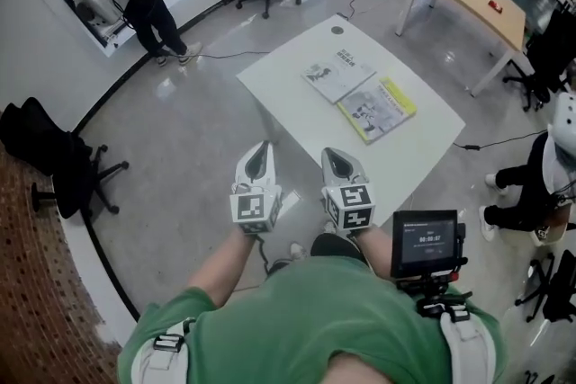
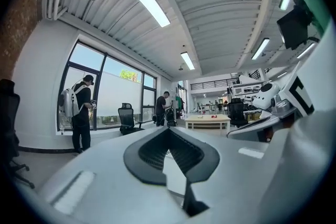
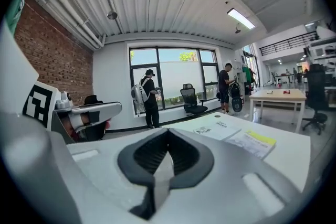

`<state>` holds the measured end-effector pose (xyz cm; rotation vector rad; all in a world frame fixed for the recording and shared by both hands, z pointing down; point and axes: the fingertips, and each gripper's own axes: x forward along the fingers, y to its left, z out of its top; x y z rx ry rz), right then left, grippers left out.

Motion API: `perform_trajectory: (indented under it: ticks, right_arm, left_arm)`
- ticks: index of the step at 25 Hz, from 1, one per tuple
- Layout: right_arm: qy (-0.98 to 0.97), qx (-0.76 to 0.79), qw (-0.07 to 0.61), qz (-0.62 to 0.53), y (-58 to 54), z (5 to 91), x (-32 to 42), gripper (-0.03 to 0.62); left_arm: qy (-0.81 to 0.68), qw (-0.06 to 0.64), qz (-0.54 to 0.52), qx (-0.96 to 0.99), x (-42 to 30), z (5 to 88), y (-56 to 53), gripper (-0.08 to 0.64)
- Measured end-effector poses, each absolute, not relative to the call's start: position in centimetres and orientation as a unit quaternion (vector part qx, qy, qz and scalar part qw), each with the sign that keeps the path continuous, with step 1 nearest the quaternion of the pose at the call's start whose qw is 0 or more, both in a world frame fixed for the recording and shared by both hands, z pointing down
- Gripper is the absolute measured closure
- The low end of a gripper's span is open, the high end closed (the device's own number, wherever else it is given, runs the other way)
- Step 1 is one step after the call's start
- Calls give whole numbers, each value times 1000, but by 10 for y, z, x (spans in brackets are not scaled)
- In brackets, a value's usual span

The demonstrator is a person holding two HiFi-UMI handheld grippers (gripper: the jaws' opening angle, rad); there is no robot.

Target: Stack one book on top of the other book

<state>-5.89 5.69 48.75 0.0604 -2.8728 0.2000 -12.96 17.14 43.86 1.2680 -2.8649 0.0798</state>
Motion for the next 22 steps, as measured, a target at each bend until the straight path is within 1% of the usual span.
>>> perform_trajectory:
  ticks: [7,13,22]
  right_arm:
    - [-987,49,128,83,38,490,-102,591]
    - [-984,74,117,112,-17,518,-152,591]
    - [-973,134,120,142,-55,505,-169,590]
  left_arm:
    - [-906,17,39,422,-178,442,150,555]
    - [-892,12,67,447,-237,474,90,555]
    - [-863,26,91,496,-276,458,39,555]
